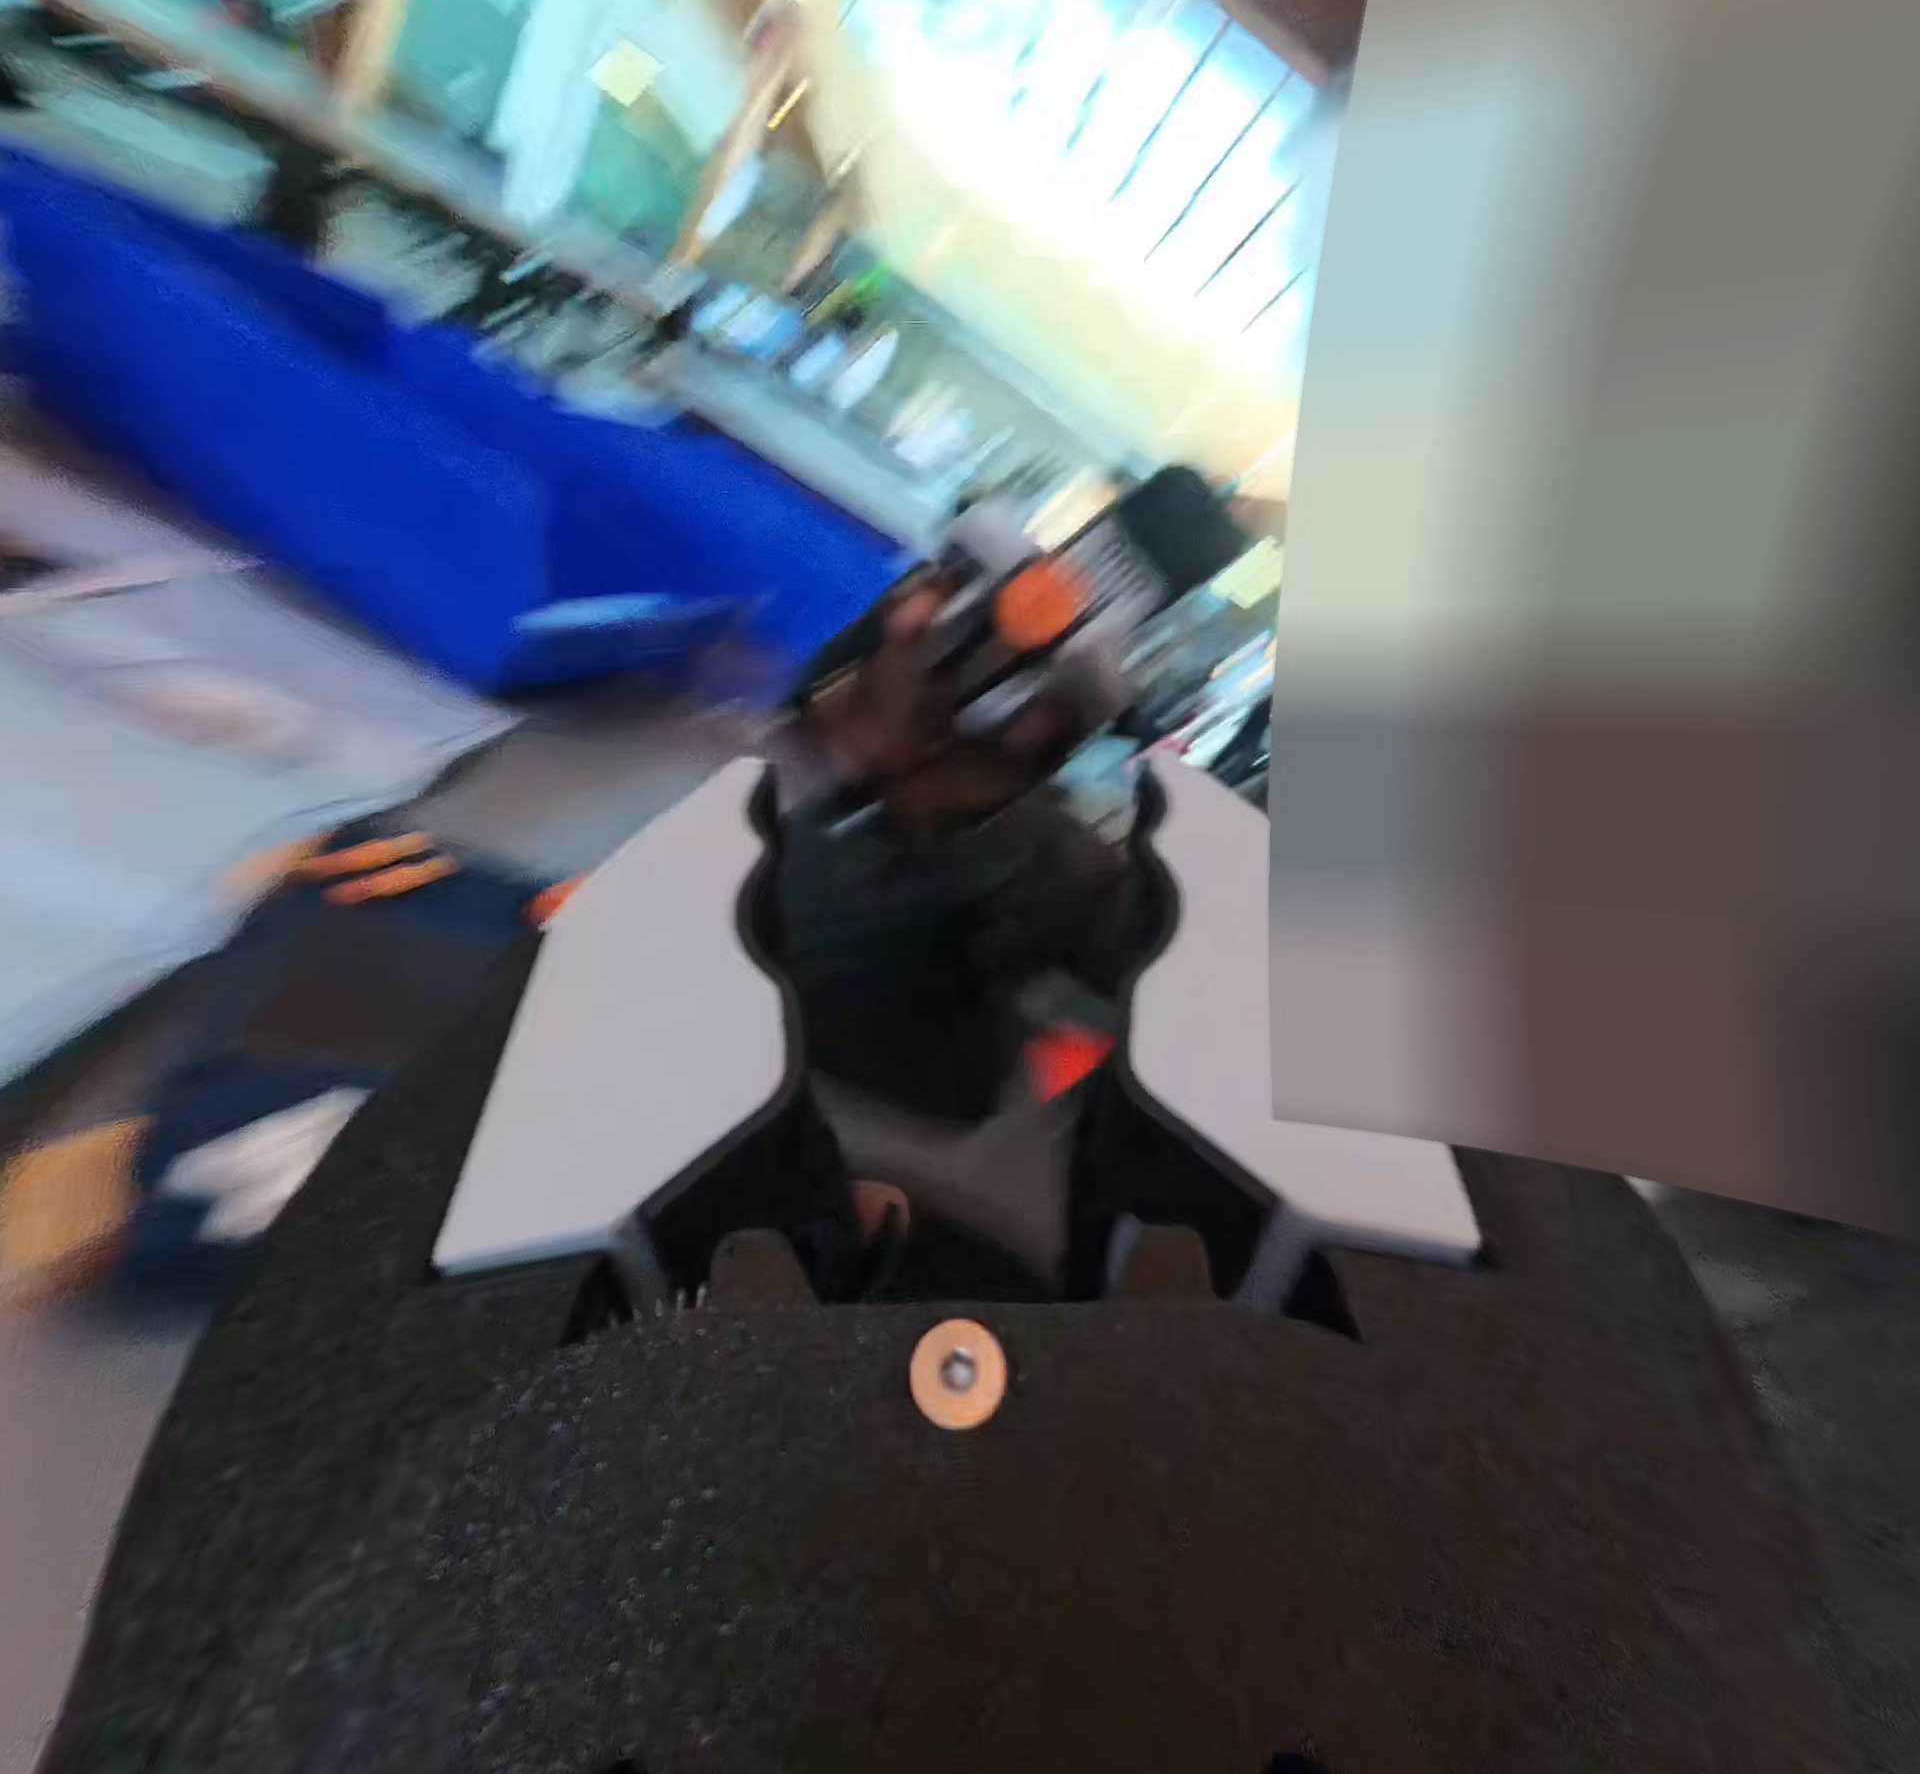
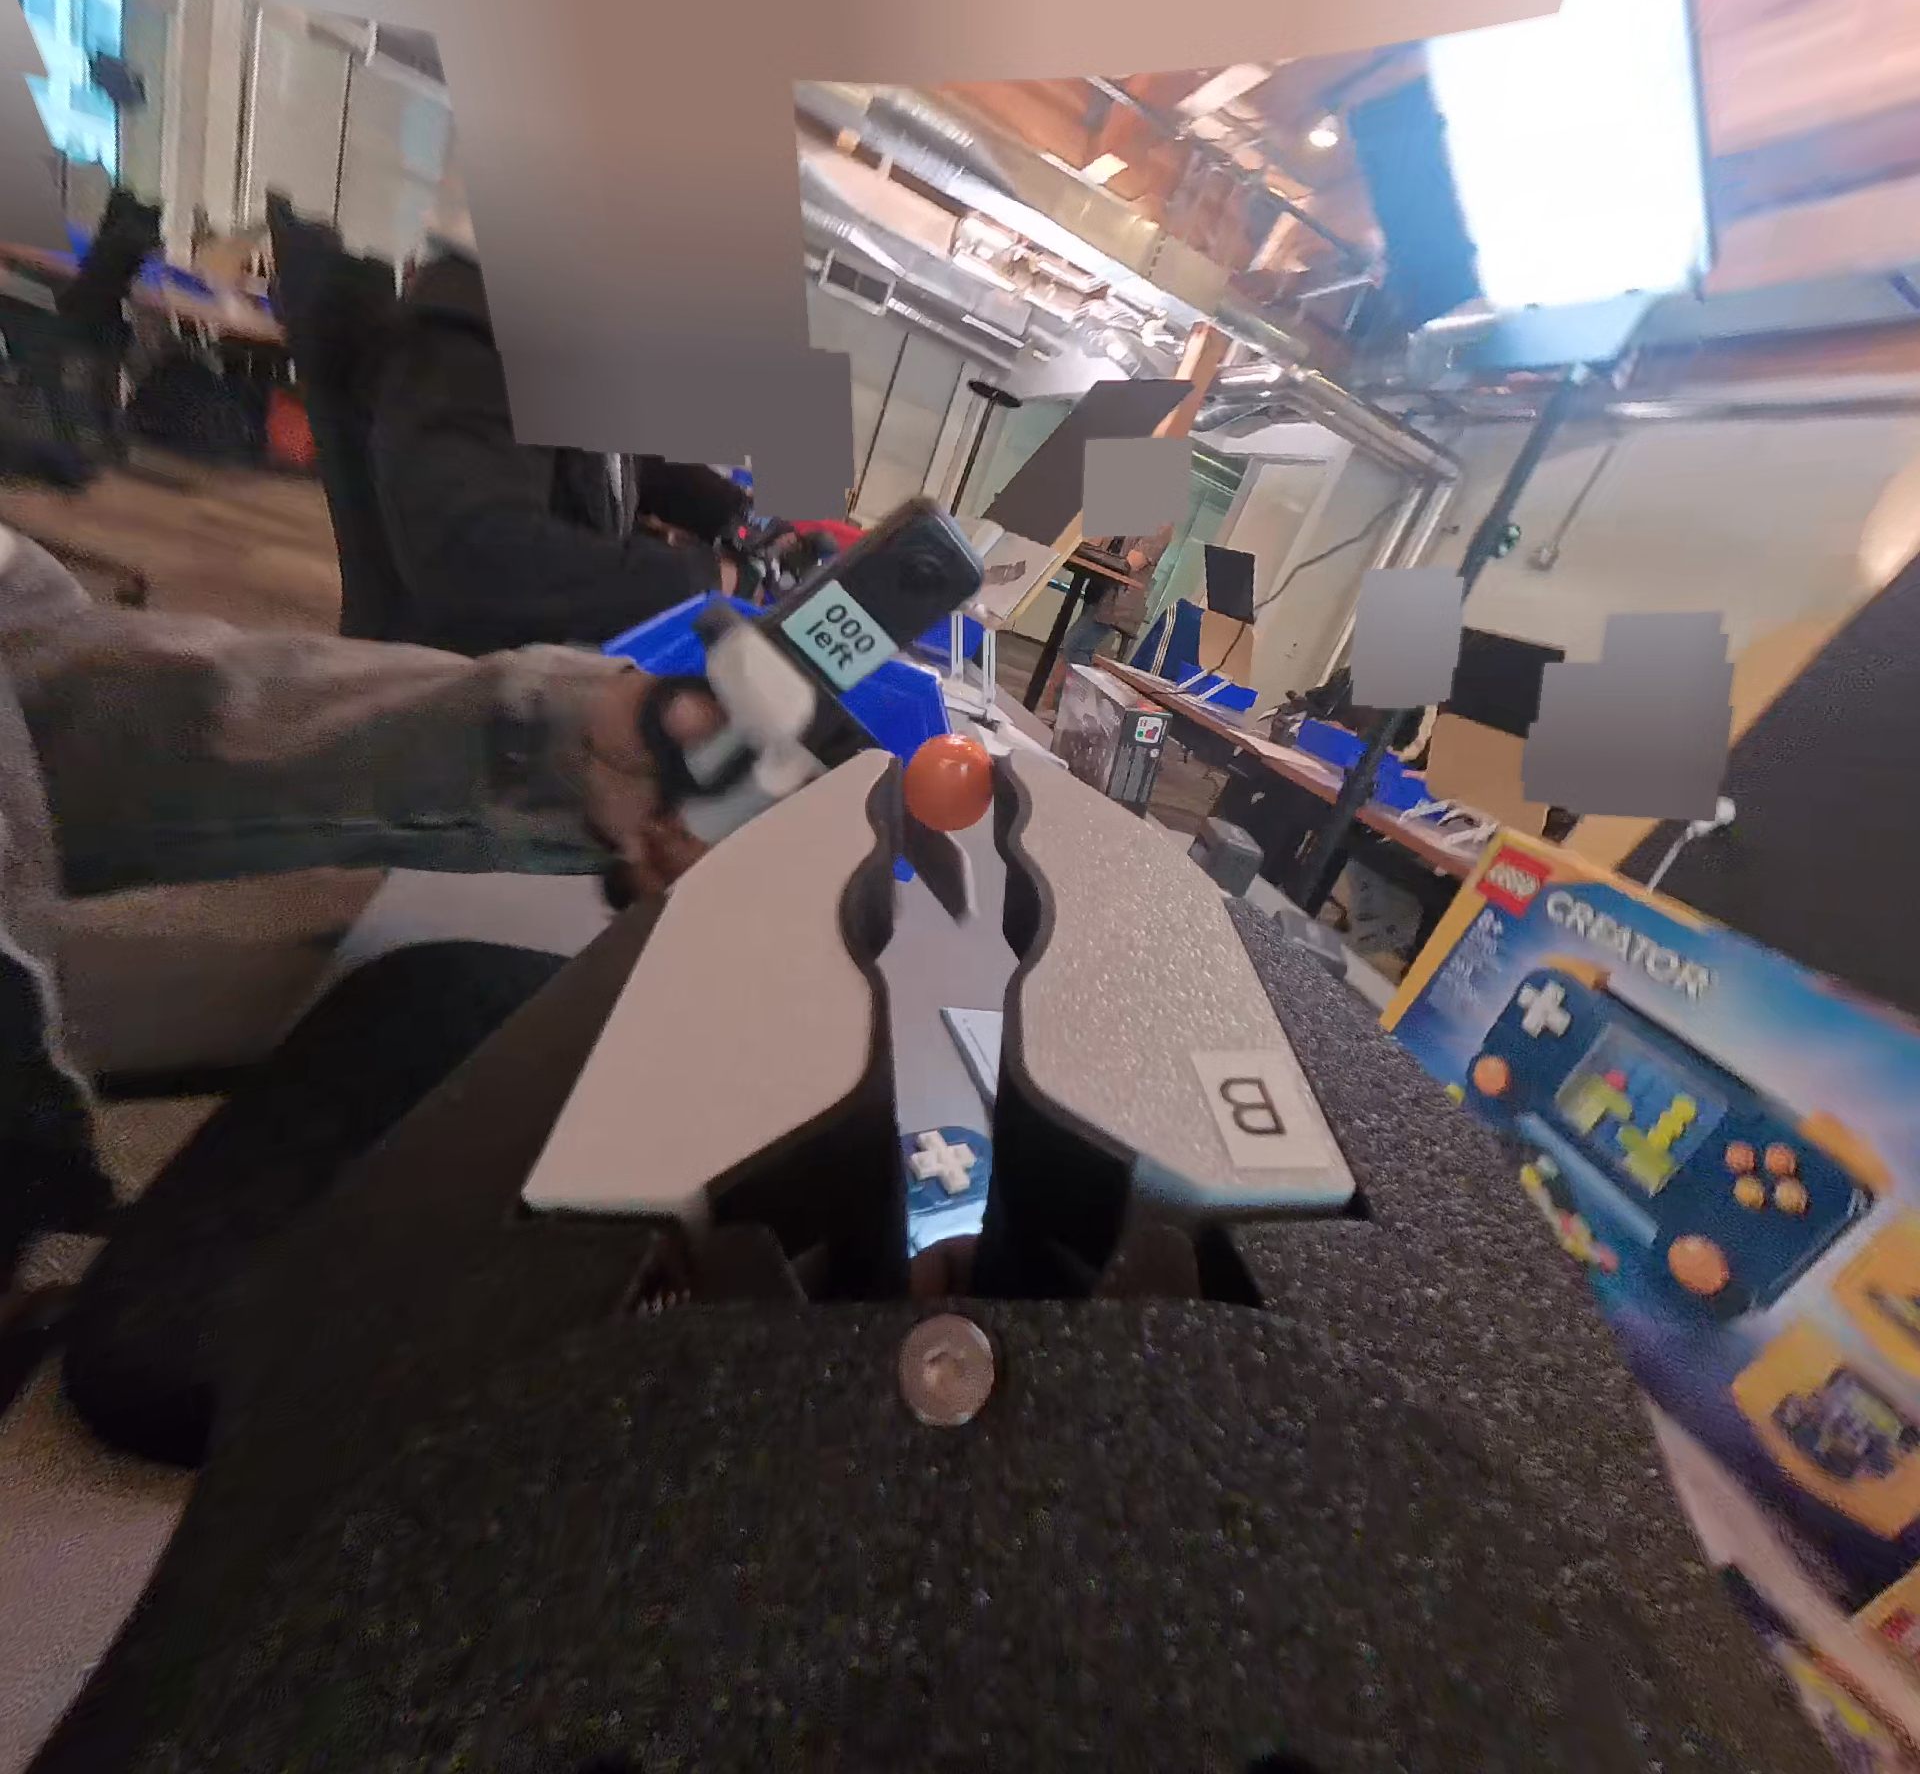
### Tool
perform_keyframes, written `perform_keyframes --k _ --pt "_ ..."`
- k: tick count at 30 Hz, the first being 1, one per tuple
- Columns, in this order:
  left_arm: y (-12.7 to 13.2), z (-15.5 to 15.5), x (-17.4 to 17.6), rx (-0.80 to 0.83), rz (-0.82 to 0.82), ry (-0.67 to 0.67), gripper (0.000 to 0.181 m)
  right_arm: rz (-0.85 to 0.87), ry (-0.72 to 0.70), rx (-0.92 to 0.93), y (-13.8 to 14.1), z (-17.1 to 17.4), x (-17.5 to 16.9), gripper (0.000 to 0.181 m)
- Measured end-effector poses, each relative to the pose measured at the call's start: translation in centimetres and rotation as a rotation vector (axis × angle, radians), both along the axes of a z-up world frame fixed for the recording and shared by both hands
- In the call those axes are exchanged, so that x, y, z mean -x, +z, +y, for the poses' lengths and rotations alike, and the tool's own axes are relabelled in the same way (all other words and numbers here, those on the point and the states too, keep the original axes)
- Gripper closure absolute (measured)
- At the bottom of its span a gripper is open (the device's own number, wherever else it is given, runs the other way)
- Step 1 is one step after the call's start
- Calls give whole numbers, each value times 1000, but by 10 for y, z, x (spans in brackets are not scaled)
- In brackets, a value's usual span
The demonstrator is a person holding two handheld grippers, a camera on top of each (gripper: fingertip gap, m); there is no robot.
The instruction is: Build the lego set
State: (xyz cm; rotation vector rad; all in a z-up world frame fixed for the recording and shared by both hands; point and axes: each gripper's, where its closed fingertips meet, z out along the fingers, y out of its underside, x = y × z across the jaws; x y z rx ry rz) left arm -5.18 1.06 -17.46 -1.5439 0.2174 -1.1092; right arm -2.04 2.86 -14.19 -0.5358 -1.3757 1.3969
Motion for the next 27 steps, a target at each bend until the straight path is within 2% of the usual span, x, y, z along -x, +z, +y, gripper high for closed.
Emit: perform_keyframes --k 2,3,5,7,9,11,13,18,22,24,27 --pt "-61 15 51 87 597 166 97 -4 -9 103 1 17 -14 165" --pt "-85 17 69 114 810 150 88 -10 -17 137 0 23 -21 166" --pt "-122 18 79 240 963 1 85 -25 -53 171 -6 32 -34 166" --pt "-147 22 79 312 1030 -110 93 -32 -95 181 -10 36 -47 165" --pt "-162 28 75 318 1073 -163 105 -40 -127 193 -13 39 -59 166" --pt "-165 34 63 289 1056 -173 118 -65 -153 202 -18 43 -69 166" --pt "-163 37 48 295 1015 -169 139 -165 -152 225 -33 45 -72 166" --pt "-163 52 6 257 989 -121 136 -434 -92 333 -86 51 -76 166" --pt "-164 59 -3 221 999 -144 127 -481 -94 412 -90 62 -74 166" --pt "-162 62 -2 137 1020 -154 122 -561 -55 401 -100 56 -70 166" --pt "-151 64 -6 -36 1035 -153 109 -708 13 291 -118 36 -63 165"
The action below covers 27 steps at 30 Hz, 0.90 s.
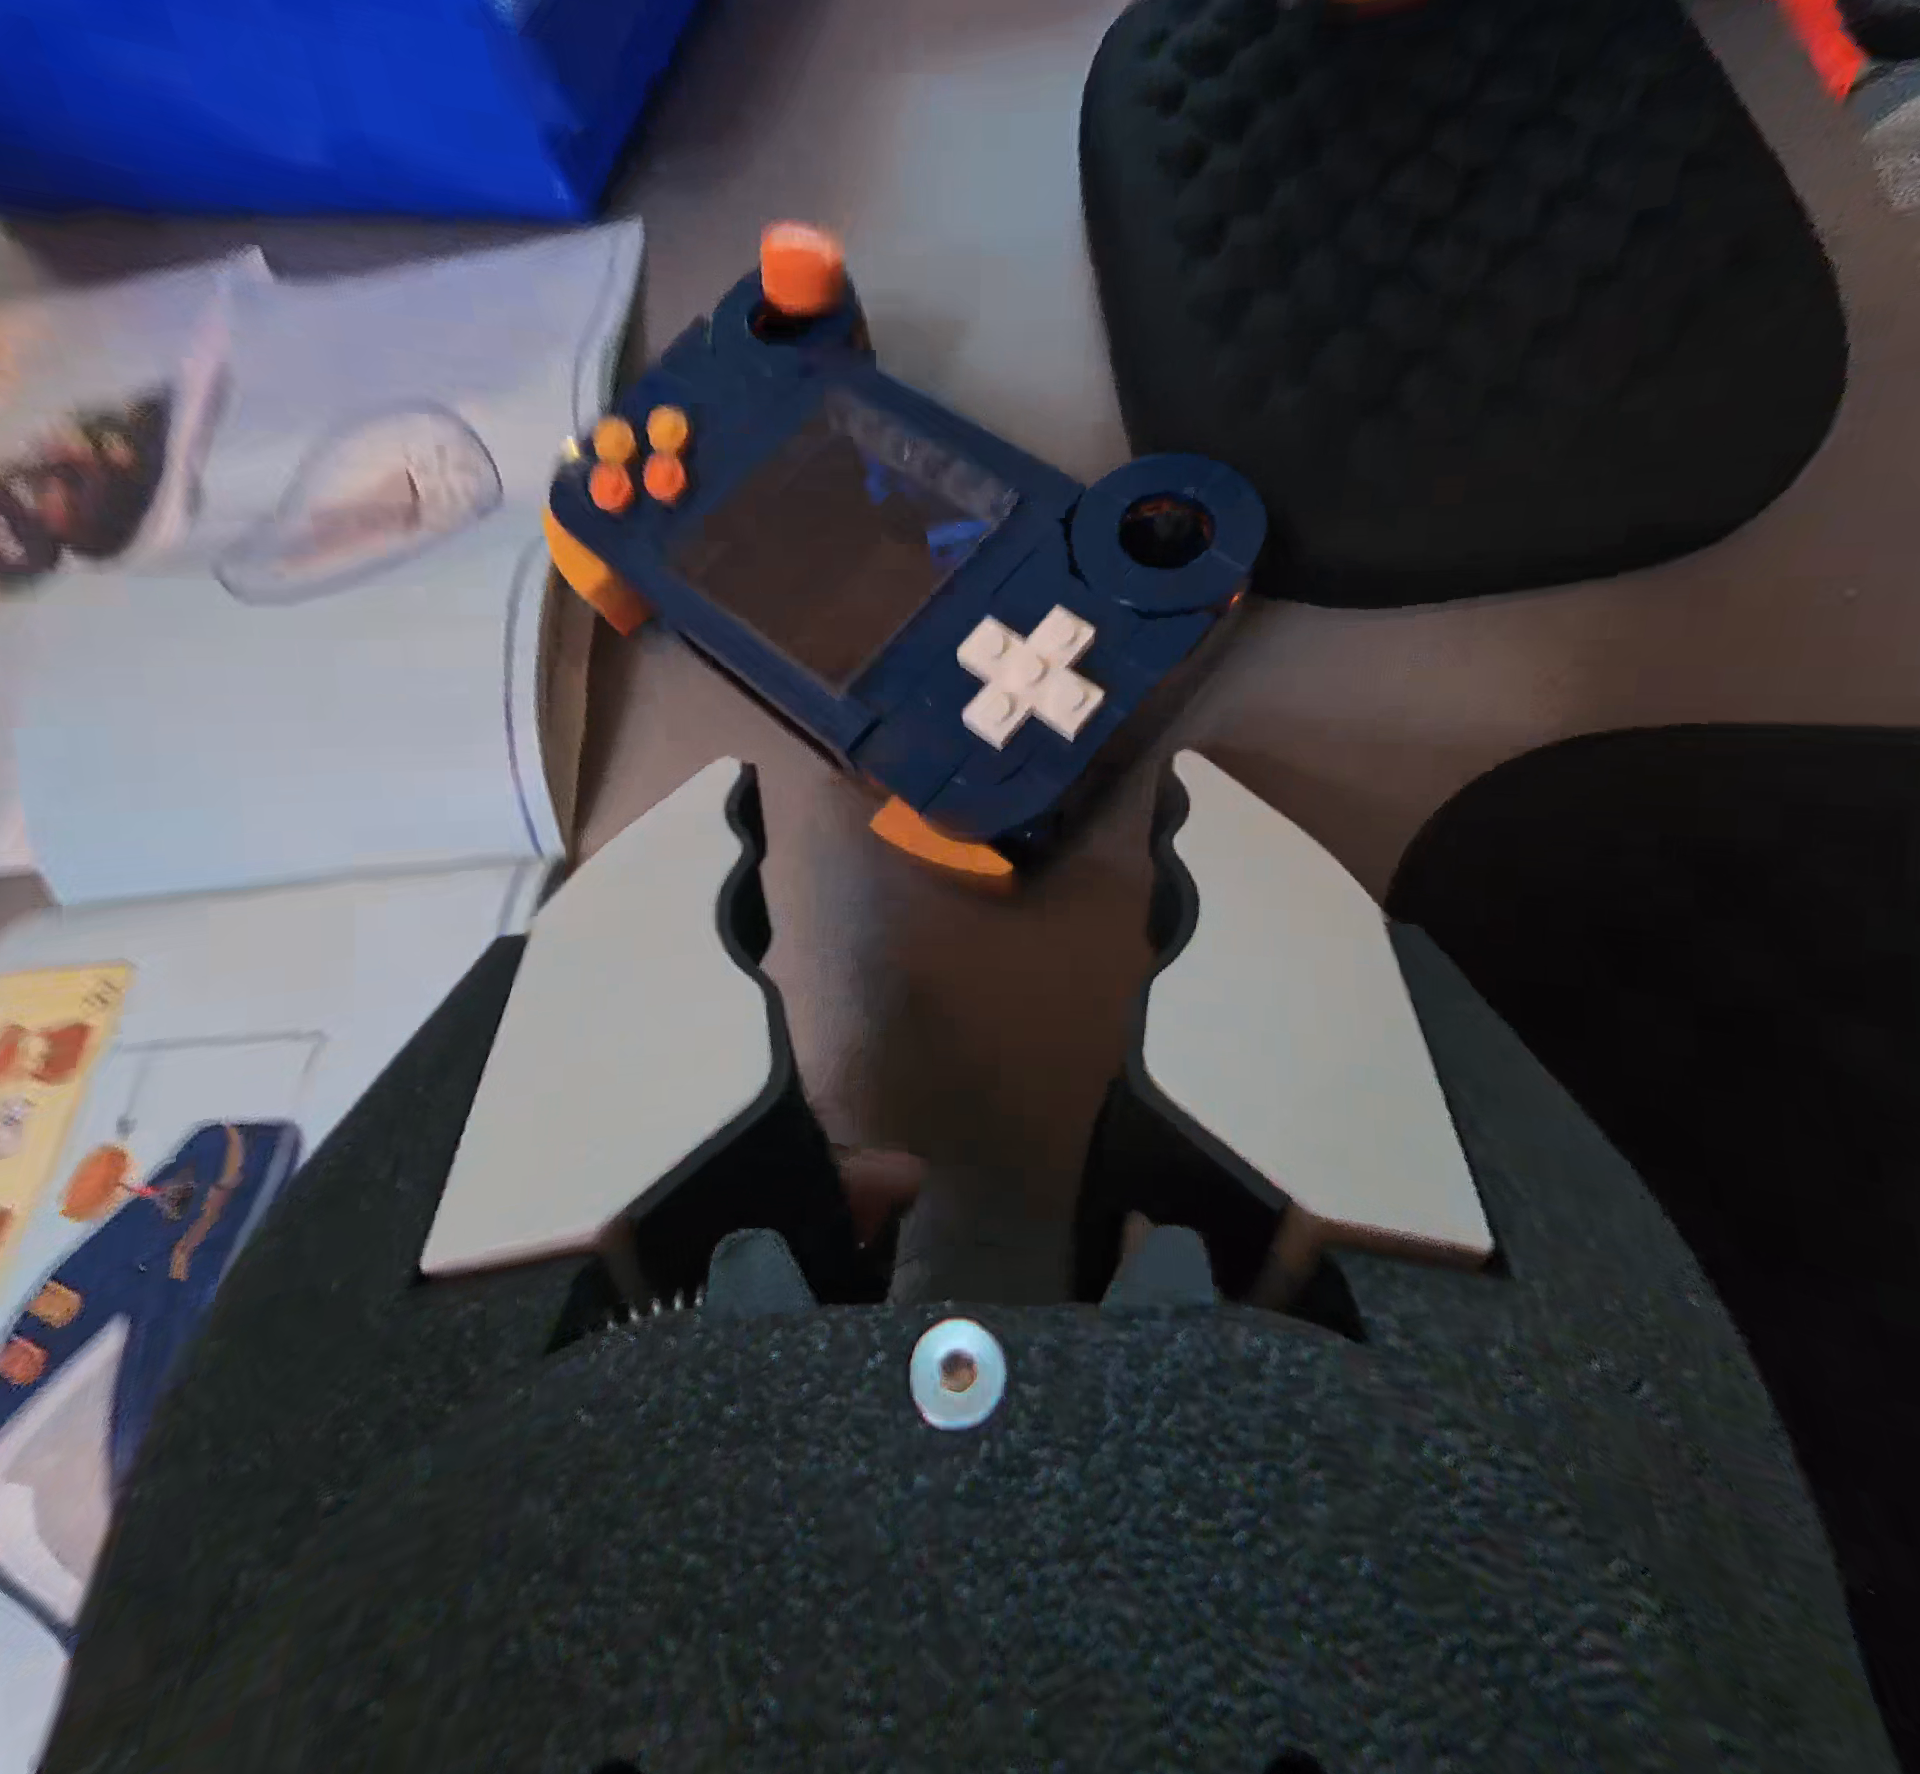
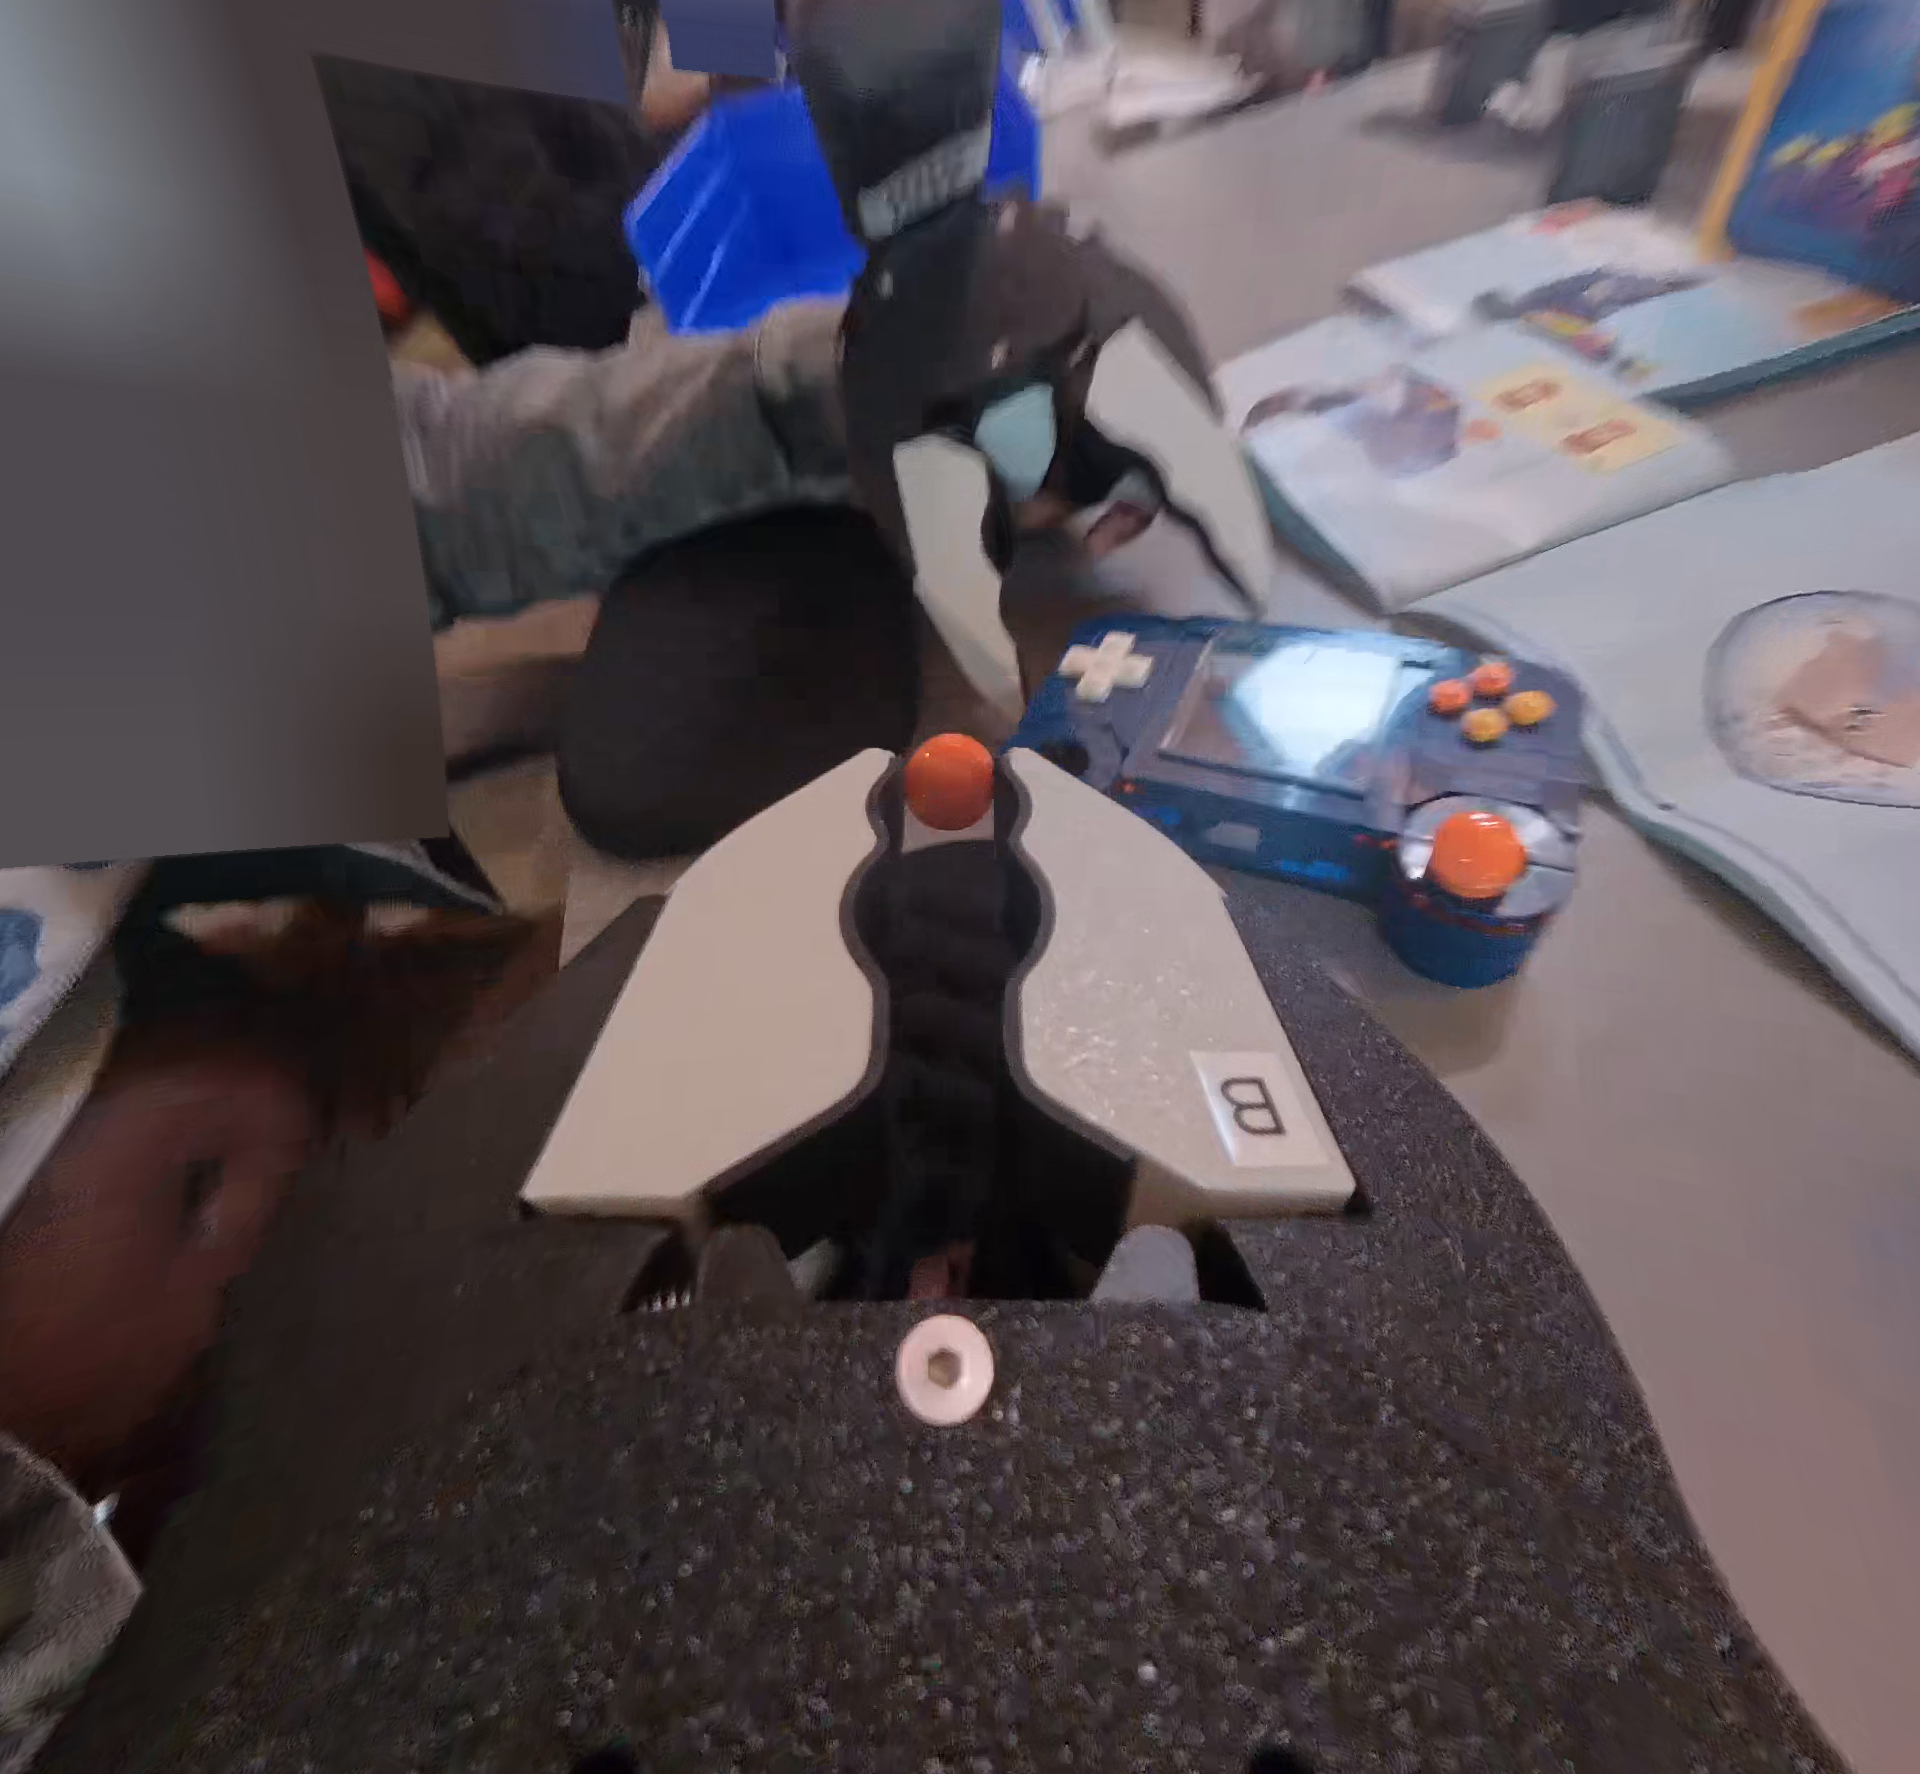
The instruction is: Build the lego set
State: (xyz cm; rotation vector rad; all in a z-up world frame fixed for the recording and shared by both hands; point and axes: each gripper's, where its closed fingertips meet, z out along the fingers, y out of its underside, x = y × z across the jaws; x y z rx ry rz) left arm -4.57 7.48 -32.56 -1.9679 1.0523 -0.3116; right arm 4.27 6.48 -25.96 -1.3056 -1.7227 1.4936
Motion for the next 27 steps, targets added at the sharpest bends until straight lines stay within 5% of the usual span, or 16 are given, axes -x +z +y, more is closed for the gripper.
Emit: perform_keyframes --k 4,14,27 --pt "36 -2 -22 -271 -126 -131 116 -110 102 -101 -17 -16 10 165" --pt "19 -13 -38 -310 24 -234 131 -454 180 -597 -25 -4 29 165" --pt "25 -7 -34 -343 2 -177 125 -658 335 -613 -38 1 43 165"
